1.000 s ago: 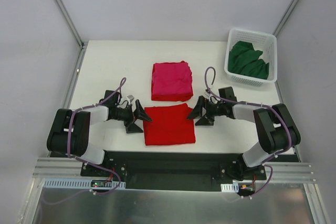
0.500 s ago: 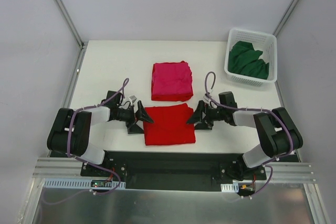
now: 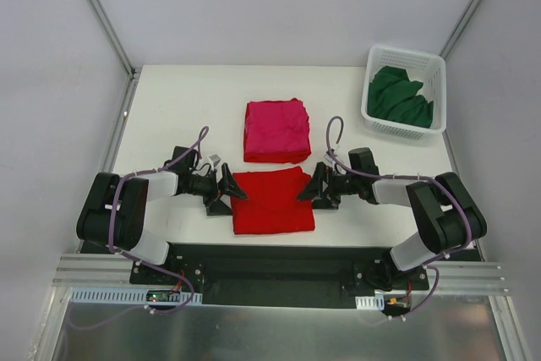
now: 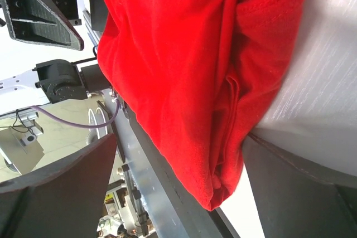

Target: Fold and stack the t-shirts

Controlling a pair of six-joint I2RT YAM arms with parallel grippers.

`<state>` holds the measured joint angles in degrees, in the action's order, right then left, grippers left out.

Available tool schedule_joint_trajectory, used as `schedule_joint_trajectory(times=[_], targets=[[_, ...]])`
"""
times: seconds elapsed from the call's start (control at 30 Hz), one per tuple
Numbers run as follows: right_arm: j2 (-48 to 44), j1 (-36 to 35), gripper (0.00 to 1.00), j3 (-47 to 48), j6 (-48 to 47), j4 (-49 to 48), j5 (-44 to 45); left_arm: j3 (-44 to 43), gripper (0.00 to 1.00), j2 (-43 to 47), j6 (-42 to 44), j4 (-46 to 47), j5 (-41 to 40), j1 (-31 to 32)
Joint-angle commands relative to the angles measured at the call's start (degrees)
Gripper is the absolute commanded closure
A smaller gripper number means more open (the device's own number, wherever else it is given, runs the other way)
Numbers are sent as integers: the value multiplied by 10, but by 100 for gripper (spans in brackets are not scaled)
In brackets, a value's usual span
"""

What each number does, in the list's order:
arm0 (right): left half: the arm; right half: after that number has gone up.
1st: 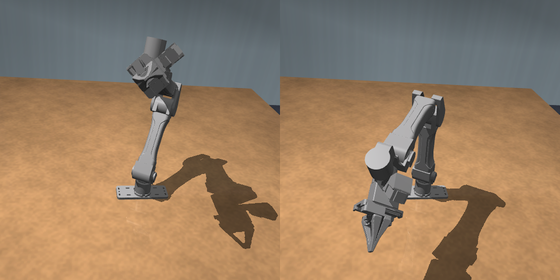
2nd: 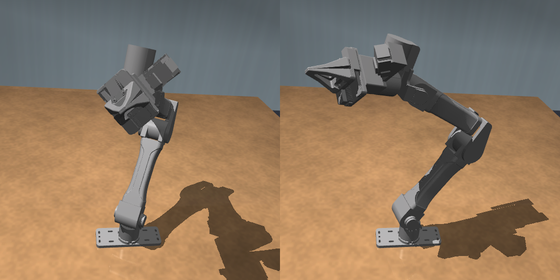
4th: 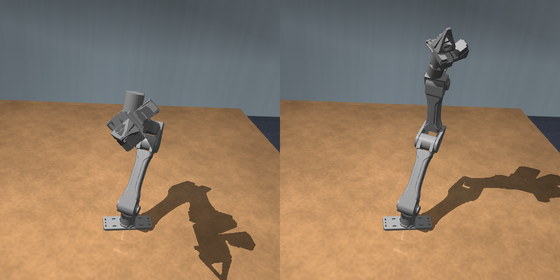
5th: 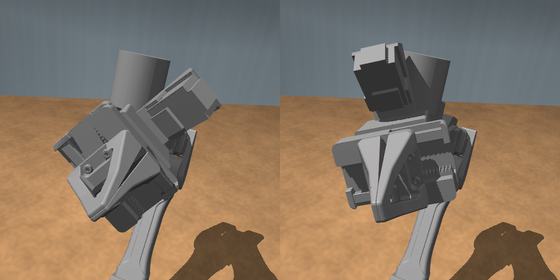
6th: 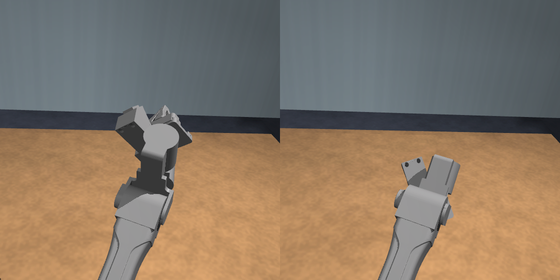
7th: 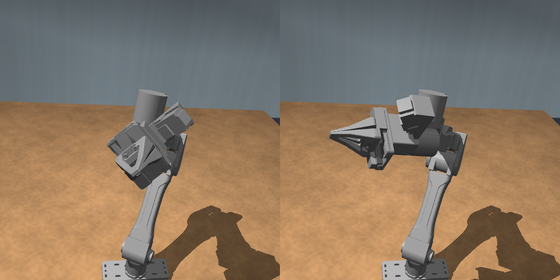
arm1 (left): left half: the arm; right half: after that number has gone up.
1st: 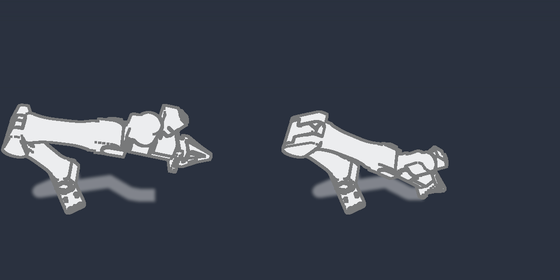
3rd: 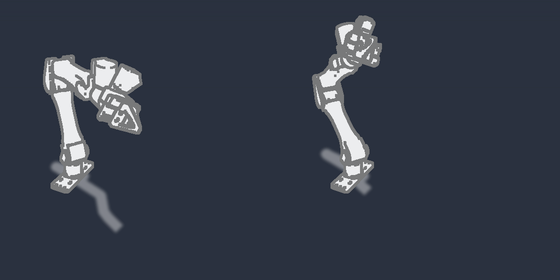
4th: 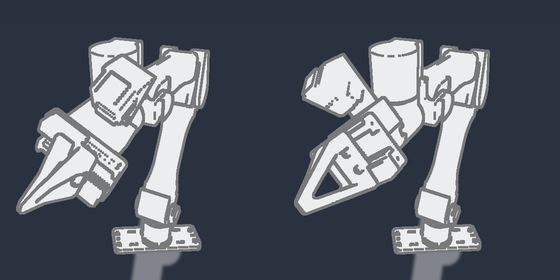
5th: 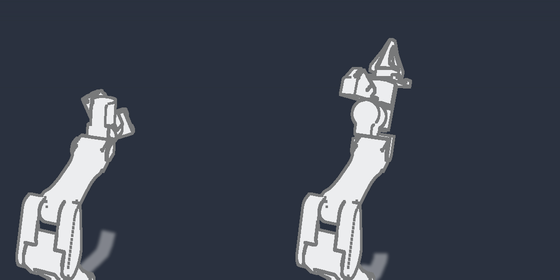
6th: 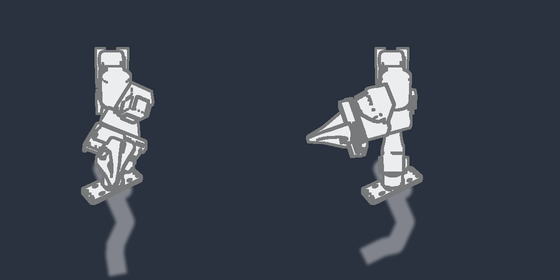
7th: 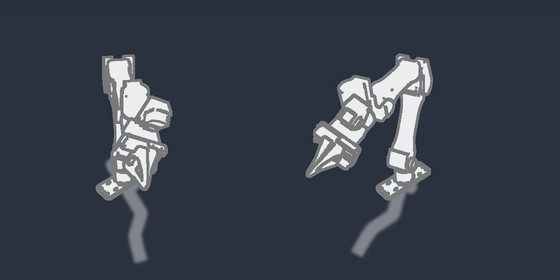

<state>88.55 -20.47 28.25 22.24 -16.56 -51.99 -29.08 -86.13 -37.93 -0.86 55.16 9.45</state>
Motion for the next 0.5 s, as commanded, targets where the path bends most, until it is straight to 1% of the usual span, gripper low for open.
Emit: schedule_joint_trajectory(times=[0.0, 0.1, 0.2, 0.37, 0.47], targets=[[4, -3, 2, -13, -11, -9, 56, 9, 17, -7, 18, 4, -25, 7], [-5, -3, 1, -15, -13, -1, 82, 7, 21, -13, 19, 4, -32, 7], [-15, -3, 2, -7, -28, 20, 125, 3, 21, -22, 19, 4, -32, 7], [13, -3, 2, 33, -50, 53, 142, -2, 21, -27, 22, 4, -29, 7], [28, 3, 2, 42, -58, 64, 139, -1, 20, -27, 22, 4, -27, 7]])
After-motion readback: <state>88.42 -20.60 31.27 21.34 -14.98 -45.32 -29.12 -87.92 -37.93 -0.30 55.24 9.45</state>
